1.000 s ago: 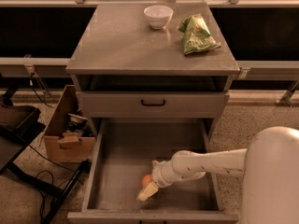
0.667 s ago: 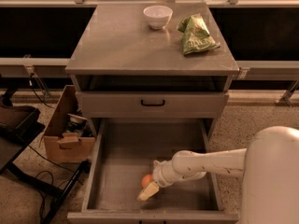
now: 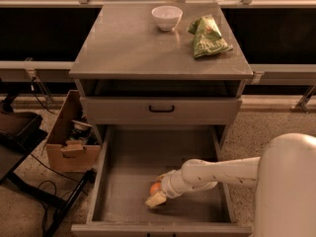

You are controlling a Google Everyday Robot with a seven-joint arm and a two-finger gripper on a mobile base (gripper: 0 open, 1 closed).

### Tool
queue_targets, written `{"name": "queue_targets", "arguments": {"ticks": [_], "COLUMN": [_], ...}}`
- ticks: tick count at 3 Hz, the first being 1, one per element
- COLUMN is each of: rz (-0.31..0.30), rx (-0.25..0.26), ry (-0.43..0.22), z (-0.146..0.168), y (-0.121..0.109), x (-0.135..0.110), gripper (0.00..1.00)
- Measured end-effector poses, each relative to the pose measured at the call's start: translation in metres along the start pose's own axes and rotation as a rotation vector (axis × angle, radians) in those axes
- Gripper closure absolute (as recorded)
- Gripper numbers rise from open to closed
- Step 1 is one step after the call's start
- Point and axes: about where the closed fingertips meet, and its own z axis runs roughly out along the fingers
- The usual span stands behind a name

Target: Pick orange from middle drawer and place on counter

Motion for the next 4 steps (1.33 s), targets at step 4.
{"name": "queue_targets", "arguments": {"ticks": [4], "rz": [-0.074], "rx": [0.035], "ry": [-0.072], "z": [-0.093], "y": [0.041], "x": [-0.074], "gripper": [1.00]}}
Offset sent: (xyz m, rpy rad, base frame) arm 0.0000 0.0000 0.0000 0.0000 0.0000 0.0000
